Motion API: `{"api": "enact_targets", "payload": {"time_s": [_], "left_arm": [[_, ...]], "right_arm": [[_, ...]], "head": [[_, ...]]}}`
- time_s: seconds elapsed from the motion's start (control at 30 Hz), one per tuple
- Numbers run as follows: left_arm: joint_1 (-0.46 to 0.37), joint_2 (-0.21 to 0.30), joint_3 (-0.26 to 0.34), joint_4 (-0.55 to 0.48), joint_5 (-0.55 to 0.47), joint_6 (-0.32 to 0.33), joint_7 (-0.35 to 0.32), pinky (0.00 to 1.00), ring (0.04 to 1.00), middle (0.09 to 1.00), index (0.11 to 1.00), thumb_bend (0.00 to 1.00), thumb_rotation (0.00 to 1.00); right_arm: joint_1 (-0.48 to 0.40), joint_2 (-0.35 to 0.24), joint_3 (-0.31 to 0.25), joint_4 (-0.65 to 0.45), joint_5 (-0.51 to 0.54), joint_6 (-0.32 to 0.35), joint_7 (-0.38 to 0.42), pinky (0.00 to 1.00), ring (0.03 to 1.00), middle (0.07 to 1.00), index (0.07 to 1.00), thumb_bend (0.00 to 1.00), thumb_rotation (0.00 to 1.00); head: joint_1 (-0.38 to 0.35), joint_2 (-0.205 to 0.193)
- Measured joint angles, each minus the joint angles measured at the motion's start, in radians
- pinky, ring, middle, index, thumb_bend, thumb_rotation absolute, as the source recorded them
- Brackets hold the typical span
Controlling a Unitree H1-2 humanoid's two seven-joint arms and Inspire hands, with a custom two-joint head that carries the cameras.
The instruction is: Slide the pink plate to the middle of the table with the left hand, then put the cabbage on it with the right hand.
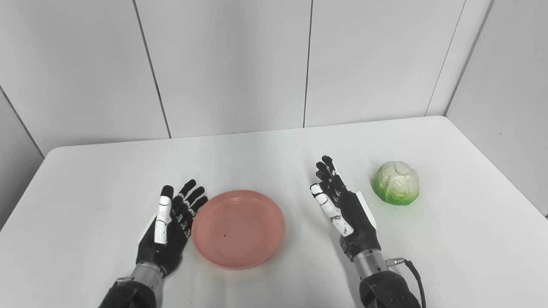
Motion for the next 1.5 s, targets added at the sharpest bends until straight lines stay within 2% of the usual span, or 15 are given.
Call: {"api": "enact_targets", "payload": {"time_s": [0.13, 0.3, 0.4, 0.57, 0.63, 0.73, 0.83, 0.9, 0.97, 1.1, 1.23, 1.37, 1.5], "left_arm": [[0.032, -0.051, -0.015, -0.03, 0.048, -0.035, 0.041, 1.0, 0.996, 0.994, 0.993, 0.78, 0.96], [0.064, -0.082, -0.049, -0.084, 0.131, -0.071, 0.082, 1.0, 1.0, 1.0, 1.0, 0.78, 0.98], [0.067, -0.088, -0.064, -0.105, 0.154, -0.07, 0.1, 1.0, 1.0, 1.0, 1.0, 0.76, 0.99], [0.068, -0.111, -0.079, -0.131, 0.159, -0.062, 0.124, 1.0, 1.0, 1.0, 1.0, 0.73, 1.0], [0.068, -0.112, -0.082, -0.13, 0.161, -0.058, 0.127, 1.0, 1.0, 1.0, 1.0, 0.73, 0.99], [0.068, -0.111, -0.078, -0.13, 0.174, -0.057, 0.131, 1.0, 1.0, 1.0, 1.0, 0.74, 0.99], [0.068, -0.102, -0.076, -0.129, 0.173, -0.057, 0.13, 1.0, 1.0, 1.0, 1.0, 0.75, 0.97], [0.068, -0.094, -0.076, -0.128, 0.172, -0.057, 0.125, 1.0, 1.0, 1.0, 1.0, 0.74, 0.98], [0.068, -0.078, -0.077, -0.128, 0.163, -0.057, 0.111, 1.0, 1.0, 1.0, 1.0, 0.76, 0.97], [0.068, -0.038, -0.069, -0.128, 0.139, -0.047, 0.078, 1.0, 1.0, 1.0, 1.0, 0.75, 0.92], [0.068, -0.018, -0.059, -0.125, 0.119, -0.042, 0.062, 1.0, 1.0, 1.0, 1.0, 0.76, 0.9], [0.068, -0.009, -0.045, -0.094, 0.1, -0.043, 0.047, 0.99, 0.996, 0.997, 0.986, 0.78, 0.89], [0.069, -0.006, -0.05, -0.091, 0.101, -0.042, 0.036, 1.0, 0.999, 1.0, 0.997, 0.78, 0.91]], "right_arm": [[-0.001, -0.015, -0.01, -0.011, 0.014, 0.008, 0.001, 0.98, 0.965, 0.963, 0.984, 0.73, 0.72], [-0.006, -0.04, -0.023, -0.027, 0.041, 0.014, 0.015, 0.97, 0.976, 0.987, 0.999, 0.67, 0.72], [-0.025, -0.06, -0.033, -0.038, 0.07, 0.042, 0.028, 0.99, 0.99, 0.991, 1.0, 0.66, 0.72], [-0.054, -0.077, -0.047, -0.041, 0.075, 0.087, 0.03, 1.0, 0.995, 1.0, 1.0, 0.7, 0.72], [-0.069, -0.104, -0.036, -0.051, 0.046, 0.138, 0.037, 1.0, 0.998, 1.0, 1.0, 0.7, 0.72], [-0.104, -0.185, -0.019, -0.092, 0.0, 0.256, 0.069, 0.99, 1.0, 1.0, 1.0, 0.66, 0.68], [-0.148, -0.259, 0.0, -0.131, -0.073, 0.329, 0.084, 0.94, 0.98, 0.99, 0.994, 0.67, 0.66], [-0.173, -0.301, 0.027, -0.143, -0.141, 0.339, 0.089, 0.89, 0.951, 0.969, 0.978, 0.7, 0.69], [-0.194, -0.34, 0.055, -0.156, -0.206, 0.357, 0.109, 0.92, 0.979, 0.982, 0.971, 0.75, 0.67], [-0.234, -0.375, 0.056, -0.191, -0.321, 0.399, 0.147, 0.88, 0.976, 0.988, 0.963, 0.79, 0.64], [-0.269, -0.376, 0.003, -0.205, -0.471, 0.404, 0.222, 0.79, 0.953, 0.995, 0.948, 0.78, 0.58], [-0.294, -0.345, -0.05, -0.208, -0.608, 0.405, 0.3, 0.76, 0.928, 0.974, 0.92, 0.77, 0.44], [-0.294, -0.297, -0.071, -0.196, -0.711, 0.405, 0.307, 0.72, 0.897, 0.955, 0.903, 0.75, 0.31]], "head": [[0.073, 0.02], [0.118, 0.047], [0.124, 0.048], [0.112, 0.054], [0.091, 0.049], [0.08, 0.046], [0.054, 0.032], [0.032, 0.034], [0.015, 0.032], [-0.025, 0.031], [-0.054, 0.026], [-0.04, 0.02], [-0.035, 0.02]]}}
